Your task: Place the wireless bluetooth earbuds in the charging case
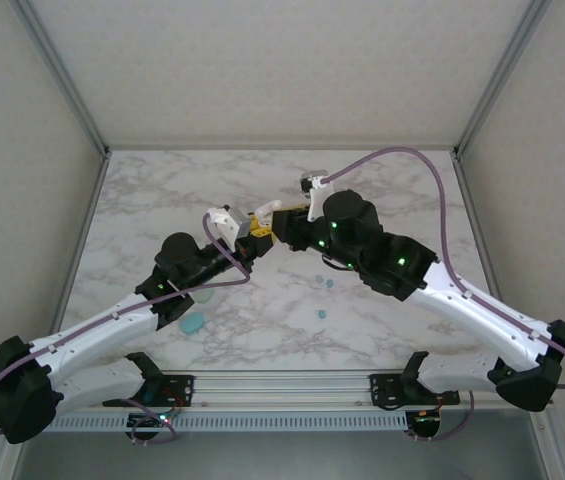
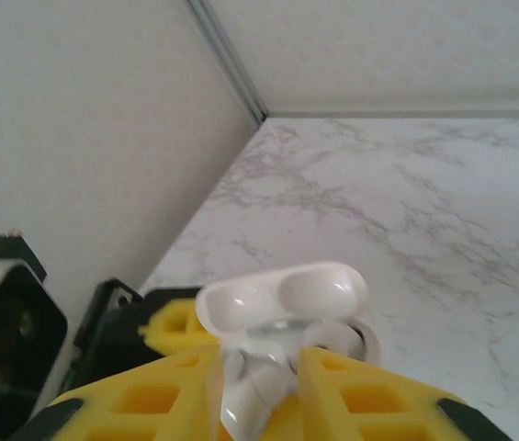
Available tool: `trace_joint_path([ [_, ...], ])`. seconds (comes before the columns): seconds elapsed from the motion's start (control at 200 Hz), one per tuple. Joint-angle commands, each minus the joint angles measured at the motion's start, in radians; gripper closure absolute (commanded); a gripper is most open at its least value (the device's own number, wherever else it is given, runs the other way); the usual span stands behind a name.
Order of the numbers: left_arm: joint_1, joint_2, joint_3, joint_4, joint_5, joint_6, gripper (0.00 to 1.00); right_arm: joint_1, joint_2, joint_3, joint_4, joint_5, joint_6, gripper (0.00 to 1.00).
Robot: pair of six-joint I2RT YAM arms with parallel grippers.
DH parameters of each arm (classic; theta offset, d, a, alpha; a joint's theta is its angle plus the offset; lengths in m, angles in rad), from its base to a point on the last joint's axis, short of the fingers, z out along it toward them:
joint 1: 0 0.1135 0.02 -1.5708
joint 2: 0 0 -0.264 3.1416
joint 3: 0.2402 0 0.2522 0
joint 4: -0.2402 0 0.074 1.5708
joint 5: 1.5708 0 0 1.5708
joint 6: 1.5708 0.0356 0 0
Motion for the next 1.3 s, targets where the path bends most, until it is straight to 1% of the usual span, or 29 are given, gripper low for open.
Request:
trace_joint_path([
  [0.0, -0.004, -0.02, 0.025, 0.017, -0.003, -0.005, 0.96, 0.003, -0.044, 0.022, -0.116, 0.006, 0.005, 0.73],
  [0.07, -0.004, -0.018, 0.025, 0.019, 0.0, -0.007, 0.96, 0.003, -0.058, 0.006, -0.113, -0.036, 0.015, 0.74],
  [0.16, -0.004, -0.016, 0.025, 0.017, 0.002, -0.007, 0.96, 0.003, -0.058, 0.004, -0.121, -0.053, 0.024, 0.75],
  [0.235, -0.004, -0.019, 0.025, 0.011, 0.004, -0.004, 0.96, 0.002, -0.048, 0.01, -0.112, -0.076, 0.022, 0.78],
  [0.461, -0.004, -0.027, 0.028, -0.009, 0.002, 0.008, 0.96, 0.002, -0.001, 0.042, -0.099, -0.142, 0.021, 0.76],
  [0.771, -0.004, -0.03, 0.031, -0.01, 0.006, 0.006, 0.96, 0.002, 0.02, 0.041, -0.09, -0.121, 0.025, 0.75],
  [1.121, -0.004, -0.031, 0.03, -0.033, 0.023, 0.014, 0.96, 0.002, 0.031, 0.043, -0.05, -0.097, 0.018, 0.79],
  [1.296, -0.004, -0.033, 0.031, -0.041, 0.03, 0.019, 0.96, 0.001, 0.032, 0.043, -0.053, -0.081, 0.016, 0.79],
])
